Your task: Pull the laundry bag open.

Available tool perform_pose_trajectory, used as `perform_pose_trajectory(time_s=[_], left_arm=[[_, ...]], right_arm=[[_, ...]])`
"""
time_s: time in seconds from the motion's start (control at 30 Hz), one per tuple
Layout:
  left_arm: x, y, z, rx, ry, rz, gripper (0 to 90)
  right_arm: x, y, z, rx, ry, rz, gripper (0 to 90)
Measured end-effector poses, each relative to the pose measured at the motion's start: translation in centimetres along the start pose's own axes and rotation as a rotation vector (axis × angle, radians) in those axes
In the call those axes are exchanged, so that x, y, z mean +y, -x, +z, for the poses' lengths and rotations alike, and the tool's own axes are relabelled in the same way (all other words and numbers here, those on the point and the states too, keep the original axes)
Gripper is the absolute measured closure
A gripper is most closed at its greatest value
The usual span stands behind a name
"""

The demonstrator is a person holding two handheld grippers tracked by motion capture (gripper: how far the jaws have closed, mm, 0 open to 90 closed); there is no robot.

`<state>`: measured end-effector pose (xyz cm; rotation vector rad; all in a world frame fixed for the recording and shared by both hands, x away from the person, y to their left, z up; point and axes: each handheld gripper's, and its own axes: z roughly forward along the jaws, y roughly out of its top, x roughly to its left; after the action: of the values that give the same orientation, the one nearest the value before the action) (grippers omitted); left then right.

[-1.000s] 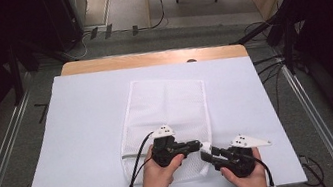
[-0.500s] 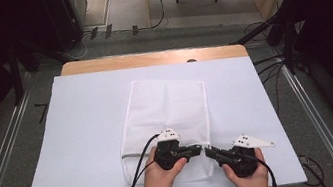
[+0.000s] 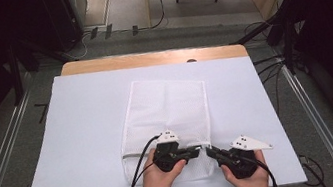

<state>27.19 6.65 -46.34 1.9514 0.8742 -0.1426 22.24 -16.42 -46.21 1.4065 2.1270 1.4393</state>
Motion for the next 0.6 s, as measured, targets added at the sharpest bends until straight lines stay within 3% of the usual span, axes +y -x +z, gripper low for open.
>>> perform_pose_trajectory(time_s=[0.17,0.23,0.27,0.33,0.47,0.6], left_arm=[[-0.2,-0.1,-0.4,0.015,-0.008,0.001,87.5],[-0.3,0.0,-0.5,0.038,-0.012,0.003,87.5],[-0.4,0.0,-0.5,0.070,-0.017,0.009,87.5],[-0.6,-0.3,-0.7,0.081,-0.019,0.001,87.6],[-0.9,-1.2,-1.3,0.103,-0.012,-0.032,87.5],[-1.3,-1.7,-2.0,0.116,-0.018,-0.038,87.5]], right_arm=[[0.1,-0.3,0.1,-0.011,-0.006,-0.029,87.7],[0.1,-0.6,0.2,-0.030,-0.015,-0.058,87.9],[0.1,-0.8,0.2,-0.048,-0.017,-0.069,88.1],[0.2,-0.7,0.1,-0.076,-0.016,-0.068,88.2],[0.3,0.0,-0.5,-0.083,-0.007,-0.043,88.3],[0.4,0.6,-0.8,-0.091,-0.012,-0.034,88.3]])
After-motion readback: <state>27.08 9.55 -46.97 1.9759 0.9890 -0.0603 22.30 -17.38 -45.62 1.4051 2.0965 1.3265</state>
